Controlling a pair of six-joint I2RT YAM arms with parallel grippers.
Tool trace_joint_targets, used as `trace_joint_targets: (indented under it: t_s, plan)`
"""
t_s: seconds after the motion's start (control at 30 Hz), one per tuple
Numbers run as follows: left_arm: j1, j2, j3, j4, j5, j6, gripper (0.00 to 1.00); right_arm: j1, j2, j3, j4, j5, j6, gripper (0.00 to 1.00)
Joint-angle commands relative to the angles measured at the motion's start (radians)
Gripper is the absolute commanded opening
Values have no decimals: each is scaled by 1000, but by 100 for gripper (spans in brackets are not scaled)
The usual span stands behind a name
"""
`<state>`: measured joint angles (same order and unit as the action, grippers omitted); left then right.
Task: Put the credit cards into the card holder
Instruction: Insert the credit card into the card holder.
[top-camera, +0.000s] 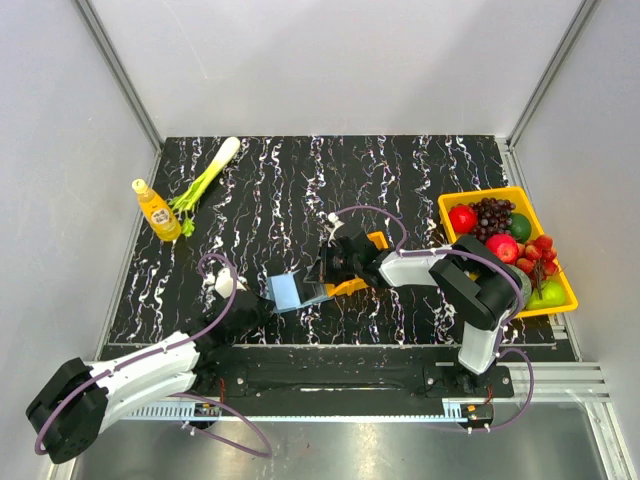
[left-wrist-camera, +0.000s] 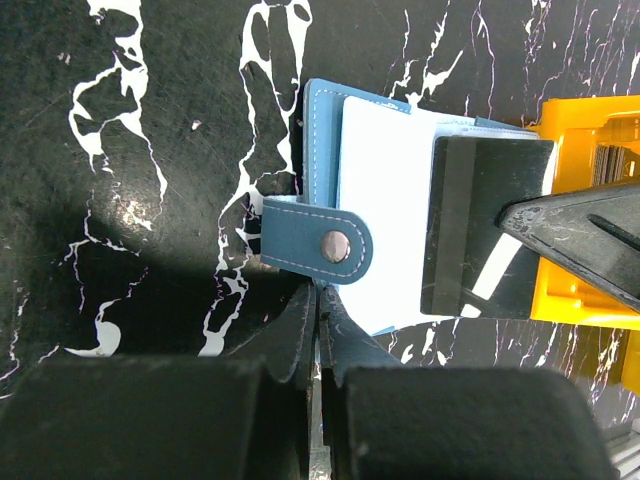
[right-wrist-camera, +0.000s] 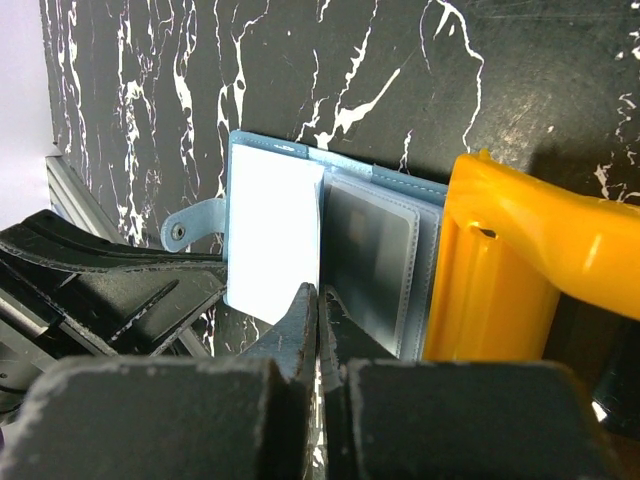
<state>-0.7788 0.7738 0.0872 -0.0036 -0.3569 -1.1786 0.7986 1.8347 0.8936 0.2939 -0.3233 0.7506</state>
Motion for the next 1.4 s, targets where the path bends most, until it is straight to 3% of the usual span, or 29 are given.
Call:
trace_joint_targets:
  t_s: [0.0, 0.47, 1.37]
  plan:
    - [3, -7, -1, 19, -19, 8, 0, 14, 15, 22, 28, 0, 4, 0]
    - [4, -14, -3, 14, -17, 7, 0, 27, -114, 67, -71, 73, -56, 0]
    - [4, -11, -7, 24, -19, 2, 0, 27, 40, 28, -12, 35, -28, 0]
